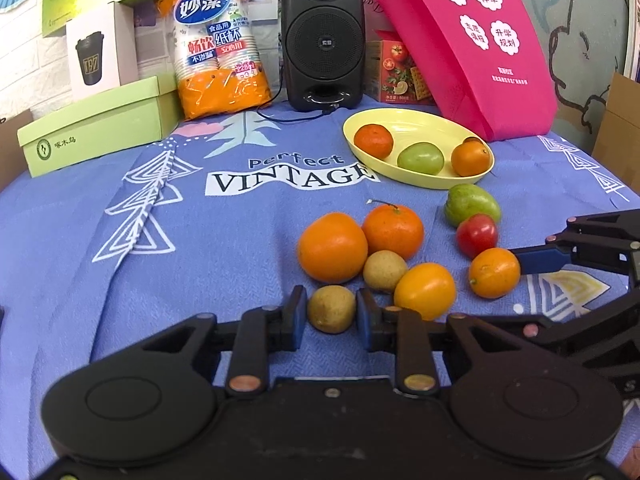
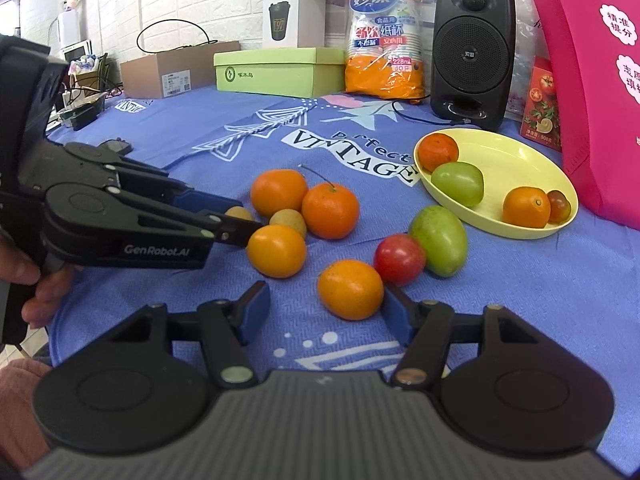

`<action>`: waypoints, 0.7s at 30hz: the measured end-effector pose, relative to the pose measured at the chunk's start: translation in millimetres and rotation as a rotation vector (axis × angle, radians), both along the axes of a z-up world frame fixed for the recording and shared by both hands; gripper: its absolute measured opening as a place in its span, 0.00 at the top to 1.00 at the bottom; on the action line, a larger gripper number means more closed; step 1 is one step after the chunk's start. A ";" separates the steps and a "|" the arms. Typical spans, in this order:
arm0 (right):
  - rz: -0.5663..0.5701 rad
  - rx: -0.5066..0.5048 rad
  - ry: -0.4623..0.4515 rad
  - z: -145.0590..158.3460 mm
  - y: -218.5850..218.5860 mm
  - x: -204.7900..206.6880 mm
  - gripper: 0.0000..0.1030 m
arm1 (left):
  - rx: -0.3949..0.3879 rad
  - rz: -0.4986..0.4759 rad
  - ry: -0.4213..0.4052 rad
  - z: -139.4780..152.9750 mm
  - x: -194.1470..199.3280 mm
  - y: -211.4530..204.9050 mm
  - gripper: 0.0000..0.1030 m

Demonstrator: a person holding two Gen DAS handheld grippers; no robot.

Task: Organize fruits
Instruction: 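Grasp a brown kiwi with the left tool while the right tool grasps an orange, then carry the kiwi and orange onto the yellow plate and release both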

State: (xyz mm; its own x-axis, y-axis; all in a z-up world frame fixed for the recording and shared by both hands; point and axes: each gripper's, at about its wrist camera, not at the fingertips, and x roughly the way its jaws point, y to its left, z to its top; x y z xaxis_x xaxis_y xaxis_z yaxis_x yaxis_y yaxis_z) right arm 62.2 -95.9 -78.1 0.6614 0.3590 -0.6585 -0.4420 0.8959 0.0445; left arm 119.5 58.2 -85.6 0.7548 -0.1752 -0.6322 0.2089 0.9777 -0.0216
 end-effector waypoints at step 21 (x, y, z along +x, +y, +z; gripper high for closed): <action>-0.013 0.007 -0.021 10.2 -8.1 -17.6 0.68 | -0.049 0.006 0.000 11.1 -23.0 7.6 0.75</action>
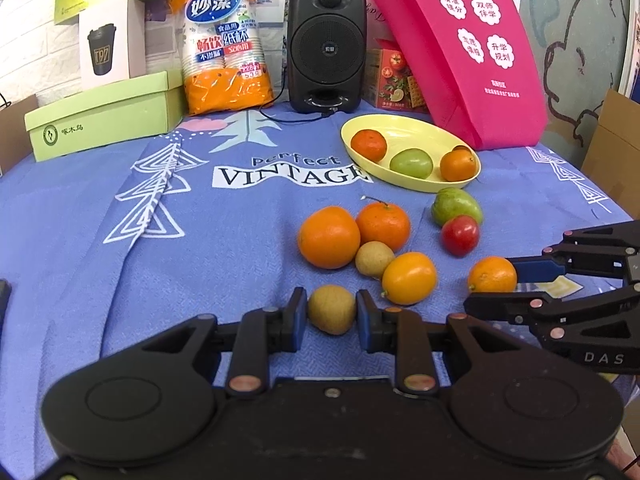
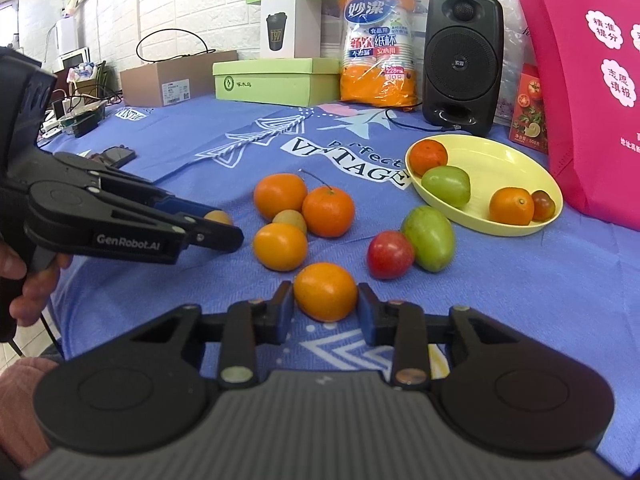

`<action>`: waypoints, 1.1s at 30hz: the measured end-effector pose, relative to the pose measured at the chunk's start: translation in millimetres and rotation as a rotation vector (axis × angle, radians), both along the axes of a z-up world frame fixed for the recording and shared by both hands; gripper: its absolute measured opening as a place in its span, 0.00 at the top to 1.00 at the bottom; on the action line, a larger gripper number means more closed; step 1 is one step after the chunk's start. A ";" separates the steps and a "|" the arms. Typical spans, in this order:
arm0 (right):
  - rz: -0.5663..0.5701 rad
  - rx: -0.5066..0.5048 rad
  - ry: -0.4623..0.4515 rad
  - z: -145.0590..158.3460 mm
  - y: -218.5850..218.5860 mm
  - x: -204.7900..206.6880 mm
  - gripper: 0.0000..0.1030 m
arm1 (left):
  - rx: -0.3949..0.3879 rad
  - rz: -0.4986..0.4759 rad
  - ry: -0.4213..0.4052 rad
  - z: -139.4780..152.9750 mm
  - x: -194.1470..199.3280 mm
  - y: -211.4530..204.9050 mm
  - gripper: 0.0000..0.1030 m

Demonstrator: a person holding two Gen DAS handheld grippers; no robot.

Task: Organize fruits
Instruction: 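Carry the kiwi and orange onto the yellow plate and release both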

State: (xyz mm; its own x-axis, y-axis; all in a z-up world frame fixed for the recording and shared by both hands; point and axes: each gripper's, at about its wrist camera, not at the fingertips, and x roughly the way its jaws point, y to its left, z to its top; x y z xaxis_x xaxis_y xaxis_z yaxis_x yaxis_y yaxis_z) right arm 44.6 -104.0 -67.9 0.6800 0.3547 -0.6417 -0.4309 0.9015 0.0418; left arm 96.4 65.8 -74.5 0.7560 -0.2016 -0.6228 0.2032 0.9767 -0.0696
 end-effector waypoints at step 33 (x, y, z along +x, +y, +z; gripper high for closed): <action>-0.113 -0.048 -0.120 44.2 -60.1 55.8 0.68 | 0.051 -0.172 -0.073 51.4 92.3 -68.1 0.75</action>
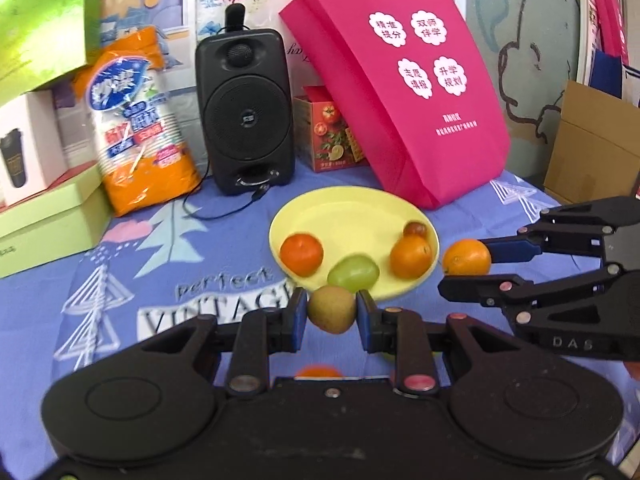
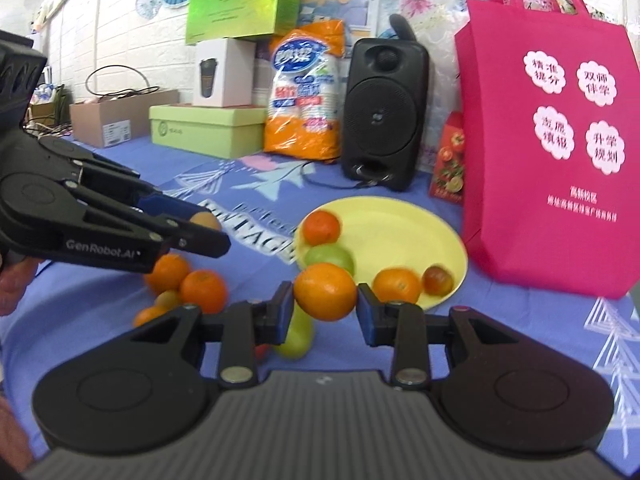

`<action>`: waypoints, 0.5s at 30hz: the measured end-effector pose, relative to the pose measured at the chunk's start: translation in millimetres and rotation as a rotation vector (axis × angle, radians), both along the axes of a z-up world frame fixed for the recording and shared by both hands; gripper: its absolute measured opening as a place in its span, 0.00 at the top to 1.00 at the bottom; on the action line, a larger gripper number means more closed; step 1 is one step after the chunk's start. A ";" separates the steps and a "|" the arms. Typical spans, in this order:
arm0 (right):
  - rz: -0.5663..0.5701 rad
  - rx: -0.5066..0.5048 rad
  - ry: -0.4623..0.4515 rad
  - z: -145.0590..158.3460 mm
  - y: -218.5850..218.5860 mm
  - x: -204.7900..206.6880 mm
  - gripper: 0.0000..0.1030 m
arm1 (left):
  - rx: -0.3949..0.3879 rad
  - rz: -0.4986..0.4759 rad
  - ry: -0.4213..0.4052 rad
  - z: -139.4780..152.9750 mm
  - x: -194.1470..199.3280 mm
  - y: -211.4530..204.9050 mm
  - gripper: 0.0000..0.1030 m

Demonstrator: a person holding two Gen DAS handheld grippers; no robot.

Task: Organize fruits
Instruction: 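Carry the kiwi and orange onto the yellow plate and release both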

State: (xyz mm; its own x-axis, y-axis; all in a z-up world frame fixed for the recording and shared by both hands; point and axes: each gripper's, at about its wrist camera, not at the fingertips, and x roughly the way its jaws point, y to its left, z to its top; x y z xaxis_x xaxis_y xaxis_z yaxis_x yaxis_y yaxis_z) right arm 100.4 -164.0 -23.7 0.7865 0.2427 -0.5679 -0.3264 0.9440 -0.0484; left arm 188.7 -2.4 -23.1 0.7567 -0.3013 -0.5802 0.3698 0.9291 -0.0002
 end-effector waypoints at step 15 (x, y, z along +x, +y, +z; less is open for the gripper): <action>-0.039 -0.005 0.039 -5.2 -27.5 88.7 0.68 | -0.023 -0.011 0.090 -8.3 127.0 -45.1 0.75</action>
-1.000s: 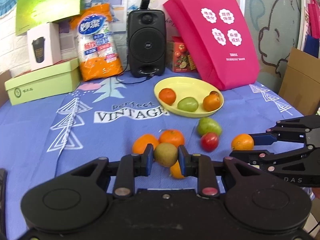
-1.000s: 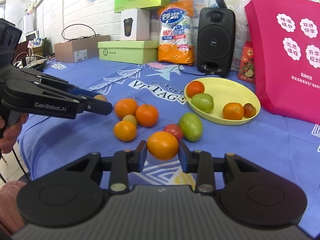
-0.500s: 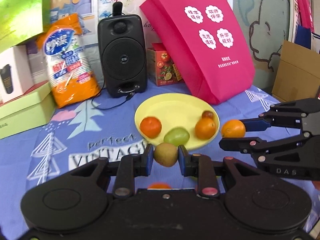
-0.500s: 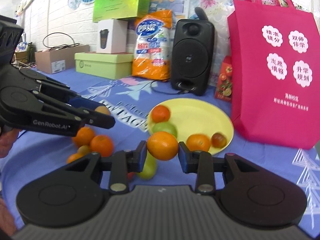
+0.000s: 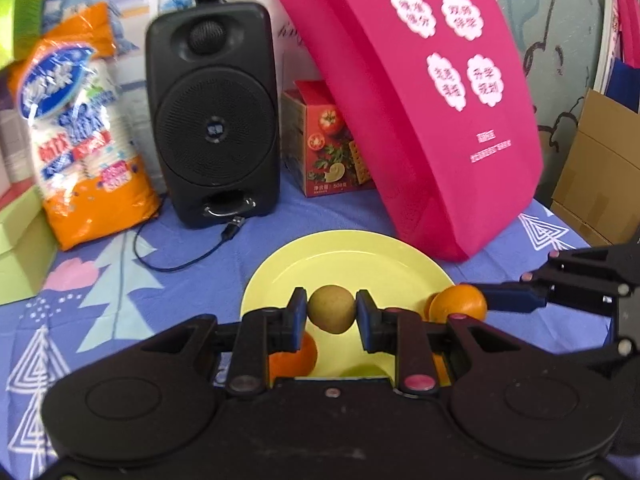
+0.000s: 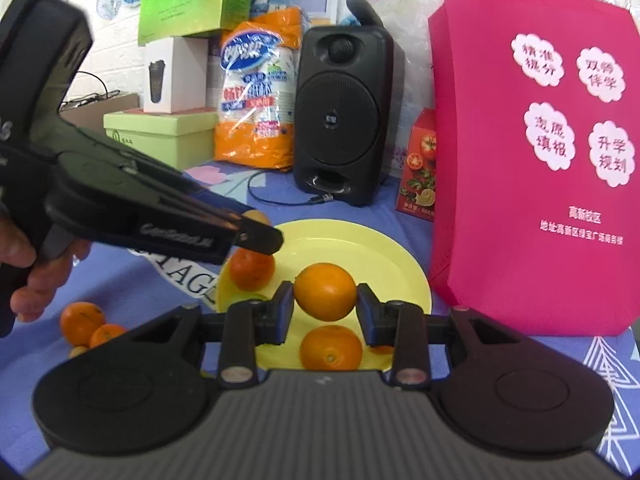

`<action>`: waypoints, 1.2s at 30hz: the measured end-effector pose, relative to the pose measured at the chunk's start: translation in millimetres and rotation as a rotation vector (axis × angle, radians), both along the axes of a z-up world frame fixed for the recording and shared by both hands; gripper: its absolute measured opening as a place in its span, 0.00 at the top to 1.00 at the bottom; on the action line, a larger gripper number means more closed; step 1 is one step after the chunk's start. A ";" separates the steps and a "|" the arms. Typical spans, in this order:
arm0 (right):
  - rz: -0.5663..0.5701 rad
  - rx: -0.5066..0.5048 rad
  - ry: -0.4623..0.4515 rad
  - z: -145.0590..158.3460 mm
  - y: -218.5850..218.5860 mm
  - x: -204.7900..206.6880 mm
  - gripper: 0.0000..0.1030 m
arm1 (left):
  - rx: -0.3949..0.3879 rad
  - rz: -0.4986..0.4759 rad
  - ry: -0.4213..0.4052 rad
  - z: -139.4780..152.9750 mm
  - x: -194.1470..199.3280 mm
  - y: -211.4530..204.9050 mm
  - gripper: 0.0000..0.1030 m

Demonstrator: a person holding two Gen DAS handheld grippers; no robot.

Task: Organize fruits
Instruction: 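Carry the kiwi and orange onto the yellow plate and release both, then move both open tools back to the fruit pile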

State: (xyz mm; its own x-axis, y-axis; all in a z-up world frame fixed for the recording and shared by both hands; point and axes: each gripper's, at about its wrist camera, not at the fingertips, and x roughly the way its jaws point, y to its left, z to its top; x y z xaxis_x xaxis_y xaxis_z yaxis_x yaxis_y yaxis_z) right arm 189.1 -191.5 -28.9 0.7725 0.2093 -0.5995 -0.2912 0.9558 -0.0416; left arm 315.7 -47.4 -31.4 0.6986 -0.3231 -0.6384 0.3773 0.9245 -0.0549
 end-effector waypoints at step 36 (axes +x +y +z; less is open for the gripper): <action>0.070 0.050 0.017 -7.9 34.6 -103.1 0.58 | 0.035 0.257 -0.104 8.4 -163.9 88.4 0.22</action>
State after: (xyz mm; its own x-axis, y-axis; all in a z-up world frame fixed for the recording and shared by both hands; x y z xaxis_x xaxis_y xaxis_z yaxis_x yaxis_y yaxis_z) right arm 86.1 -156.9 -36.8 0.7451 0.2923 -0.5995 -0.3574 0.9339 0.0112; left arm 151.8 41.0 -23.1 0.8172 -0.1055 -0.5667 0.1321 0.9912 0.0059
